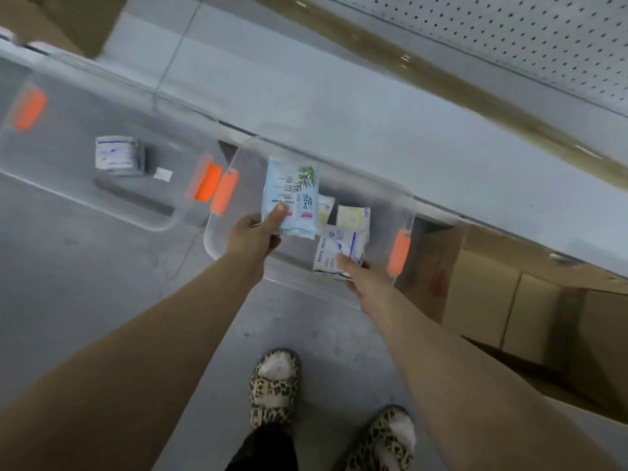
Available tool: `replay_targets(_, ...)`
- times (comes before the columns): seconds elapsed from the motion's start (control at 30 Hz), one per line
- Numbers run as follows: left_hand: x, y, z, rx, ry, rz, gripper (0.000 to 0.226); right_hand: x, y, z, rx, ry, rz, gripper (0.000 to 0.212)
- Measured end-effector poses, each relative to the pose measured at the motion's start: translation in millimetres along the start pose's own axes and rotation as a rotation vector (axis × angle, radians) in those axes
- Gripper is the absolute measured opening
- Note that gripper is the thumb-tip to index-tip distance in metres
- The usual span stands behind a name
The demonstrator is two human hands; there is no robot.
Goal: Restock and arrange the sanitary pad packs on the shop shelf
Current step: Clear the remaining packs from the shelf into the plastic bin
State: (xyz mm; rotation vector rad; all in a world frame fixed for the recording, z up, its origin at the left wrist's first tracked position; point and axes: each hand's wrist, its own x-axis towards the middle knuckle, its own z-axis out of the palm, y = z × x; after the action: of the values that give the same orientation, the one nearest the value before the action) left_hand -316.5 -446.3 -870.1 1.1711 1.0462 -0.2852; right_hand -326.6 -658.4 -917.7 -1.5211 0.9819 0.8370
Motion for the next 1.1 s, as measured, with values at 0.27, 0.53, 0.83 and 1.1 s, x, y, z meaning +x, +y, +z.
replay_targets(0.27, 17, -29, -5, 0.024, -0.006, -0.054, 0.058, 49, 27, 9, -0.103, 0.108, 0.09, 0.028)
replay_targets(0.53, -20, -26, 29, 0.03, -0.065, -0.093, 0.04, -5, -4, -8, 0.244, 0.018, -0.002, 0.03)
replay_targets(0.83, -87, -50, 123, 0.115, -0.193, -0.111, 0.049, -61, -23, -111, 0.351, -0.197, -0.091, 0.039)
replay_targets(1.1, -140, -108, 232, 0.391, -0.316, -0.088, 0.035, -76, 11, -256, 0.483, -0.064, -0.039, 0.034)
